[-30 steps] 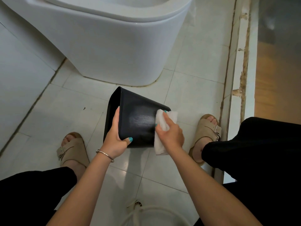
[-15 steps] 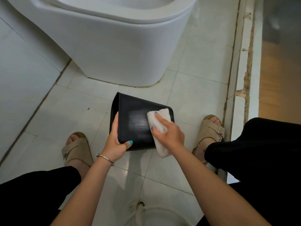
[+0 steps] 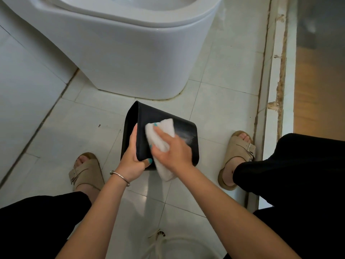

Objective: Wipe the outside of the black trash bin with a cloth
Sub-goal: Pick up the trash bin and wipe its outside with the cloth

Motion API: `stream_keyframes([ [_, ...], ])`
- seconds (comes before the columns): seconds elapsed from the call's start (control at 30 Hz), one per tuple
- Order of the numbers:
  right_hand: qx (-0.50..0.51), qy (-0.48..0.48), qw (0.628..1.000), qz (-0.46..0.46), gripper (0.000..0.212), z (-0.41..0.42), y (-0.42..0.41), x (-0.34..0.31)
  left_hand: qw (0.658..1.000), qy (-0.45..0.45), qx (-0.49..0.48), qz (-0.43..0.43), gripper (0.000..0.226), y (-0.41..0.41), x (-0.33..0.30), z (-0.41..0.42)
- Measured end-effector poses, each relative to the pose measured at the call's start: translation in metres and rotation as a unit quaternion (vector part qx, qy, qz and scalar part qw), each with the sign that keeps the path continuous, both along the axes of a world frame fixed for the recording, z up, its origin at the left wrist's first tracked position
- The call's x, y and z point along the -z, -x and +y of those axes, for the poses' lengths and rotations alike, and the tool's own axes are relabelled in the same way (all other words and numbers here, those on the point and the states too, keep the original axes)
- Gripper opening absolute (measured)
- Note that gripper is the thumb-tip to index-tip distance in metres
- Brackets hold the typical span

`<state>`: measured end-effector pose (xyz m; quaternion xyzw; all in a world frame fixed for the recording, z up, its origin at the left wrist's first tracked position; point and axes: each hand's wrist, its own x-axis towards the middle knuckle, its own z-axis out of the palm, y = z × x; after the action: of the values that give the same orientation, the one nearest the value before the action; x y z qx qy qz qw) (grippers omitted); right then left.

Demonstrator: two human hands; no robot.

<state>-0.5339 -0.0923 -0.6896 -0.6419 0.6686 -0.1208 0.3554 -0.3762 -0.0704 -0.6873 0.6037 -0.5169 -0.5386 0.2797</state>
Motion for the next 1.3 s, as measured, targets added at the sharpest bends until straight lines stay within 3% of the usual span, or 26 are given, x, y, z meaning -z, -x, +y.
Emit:
stream_keyframes([
  [0.13, -0.046, 0.027, 0.998, 0.013, 0.058, 0.012, 0.0, 0.006, 1.0, 0.001, -0.022, -0.001, 0.106, -0.006, -0.001, 0.008],
  [0.37, 0.104, -0.053, 0.992, 0.052, 0.058, 0.016, 0.068, 0.048, 0.999, 0.004, -0.032, -0.007, 0.1, 0.001, -0.007, 0.006],
  [0.5, 0.121, -0.067, 0.987, 0.081, 0.06, 0.014, 0.079, 0.059, 0.999, -0.016, -0.032, -0.027, 0.103, -0.005, -0.011, 0.004],
  [0.7, 0.179, -0.07, 0.98, 0.042, 0.062, 0.017, 0.074, 0.063, 0.995, 0.003, -0.048, -0.088, 0.097, -0.007, -0.011, 0.01],
  [0.87, 0.219, -0.059, 0.974, 0.007, 0.068, 0.013, 0.061, 0.058, 0.997, 0.003, -0.033, -0.068, 0.094, 0.002, -0.008, 0.016],
  [0.93, 0.203, -0.045, 0.978, -0.007, 0.068, 0.009, 0.049, 0.048, 0.997, 0.001, -0.03, -0.064, 0.095, 0.005, -0.005, 0.017],
  [1.17, 0.002, 0.078, 0.995, -0.061, 0.065, -0.015, -0.021, -0.007, 0.999, 0.0, -0.004, -0.047, 0.104, 0.003, -0.006, 0.018],
  [1.3, 0.012, 0.096, 0.994, -0.06, 0.062, -0.018, -0.018, -0.002, 0.999, 0.014, -0.01, -0.05, 0.101, 0.005, -0.005, 0.015],
])
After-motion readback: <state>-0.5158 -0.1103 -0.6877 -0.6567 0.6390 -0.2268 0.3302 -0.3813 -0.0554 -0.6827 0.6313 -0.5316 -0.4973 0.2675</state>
